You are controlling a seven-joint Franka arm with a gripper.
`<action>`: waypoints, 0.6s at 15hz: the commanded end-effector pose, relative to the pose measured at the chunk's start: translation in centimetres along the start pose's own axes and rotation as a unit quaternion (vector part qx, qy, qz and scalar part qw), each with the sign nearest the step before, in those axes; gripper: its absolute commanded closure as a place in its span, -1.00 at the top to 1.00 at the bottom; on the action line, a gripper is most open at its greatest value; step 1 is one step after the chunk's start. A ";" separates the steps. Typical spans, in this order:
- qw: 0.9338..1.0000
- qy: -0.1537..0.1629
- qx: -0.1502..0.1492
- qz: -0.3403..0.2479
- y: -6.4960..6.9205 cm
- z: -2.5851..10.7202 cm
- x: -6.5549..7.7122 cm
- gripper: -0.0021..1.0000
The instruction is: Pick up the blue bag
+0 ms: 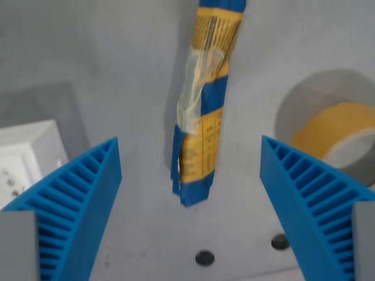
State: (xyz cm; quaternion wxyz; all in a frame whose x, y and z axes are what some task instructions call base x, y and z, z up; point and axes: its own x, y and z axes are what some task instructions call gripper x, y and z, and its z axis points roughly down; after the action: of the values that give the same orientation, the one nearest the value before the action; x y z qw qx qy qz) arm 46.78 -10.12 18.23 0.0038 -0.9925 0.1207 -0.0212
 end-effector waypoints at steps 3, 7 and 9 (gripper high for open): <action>0.998 0.018 0.017 0.057 1.0 2.0 0.8 1.00; 0.999 0.015 0.018 0.049 1.3 1.1 0.4 1.00; 0.999 0.011 0.017 0.045 1.1 0.6 0.2 1.00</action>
State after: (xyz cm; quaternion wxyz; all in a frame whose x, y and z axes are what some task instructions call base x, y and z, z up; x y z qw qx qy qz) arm 47.17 -11.39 16.40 0.0032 -0.9891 0.1446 -0.0285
